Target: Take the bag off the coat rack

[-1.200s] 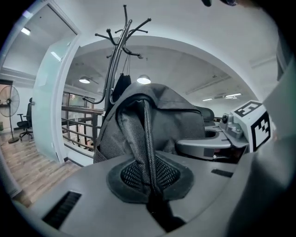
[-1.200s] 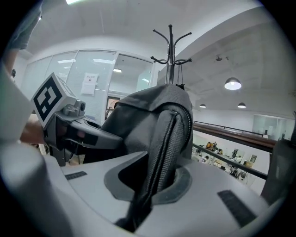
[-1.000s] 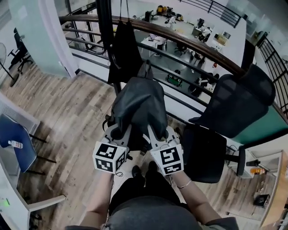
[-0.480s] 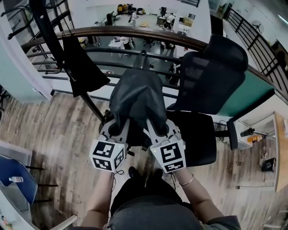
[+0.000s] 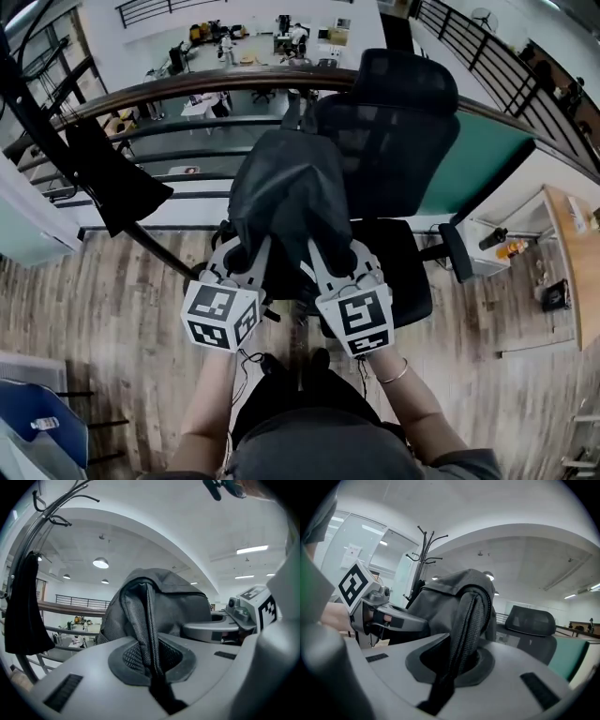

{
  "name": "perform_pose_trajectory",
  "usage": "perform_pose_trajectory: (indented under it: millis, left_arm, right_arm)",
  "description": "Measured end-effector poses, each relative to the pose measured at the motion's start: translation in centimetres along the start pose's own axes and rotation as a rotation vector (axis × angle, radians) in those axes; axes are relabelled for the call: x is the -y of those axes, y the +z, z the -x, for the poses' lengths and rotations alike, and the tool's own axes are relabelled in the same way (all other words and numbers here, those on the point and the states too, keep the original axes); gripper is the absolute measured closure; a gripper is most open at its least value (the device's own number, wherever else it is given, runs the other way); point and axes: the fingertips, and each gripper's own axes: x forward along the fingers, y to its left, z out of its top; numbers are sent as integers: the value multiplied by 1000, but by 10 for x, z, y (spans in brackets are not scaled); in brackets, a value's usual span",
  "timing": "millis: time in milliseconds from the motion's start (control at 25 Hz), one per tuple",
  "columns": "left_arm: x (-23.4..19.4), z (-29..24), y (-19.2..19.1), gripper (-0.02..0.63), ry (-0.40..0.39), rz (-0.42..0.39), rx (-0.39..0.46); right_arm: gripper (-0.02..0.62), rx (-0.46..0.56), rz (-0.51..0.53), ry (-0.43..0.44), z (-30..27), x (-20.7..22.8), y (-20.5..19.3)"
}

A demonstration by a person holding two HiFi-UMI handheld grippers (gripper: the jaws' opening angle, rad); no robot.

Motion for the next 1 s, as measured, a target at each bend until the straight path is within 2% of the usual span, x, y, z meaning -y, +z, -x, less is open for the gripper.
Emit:
perform_pose_trajectory:
  millis: [640,1000]
  left_arm:
    - [114,-99,15,571,-366,-60,2]
    - [182,-144,19,571,-582,-133,-18]
  right_arm:
    - [568,-85,-59,-360,83,106,-34]
    - [569,-125,-133,-564,130,155,-58]
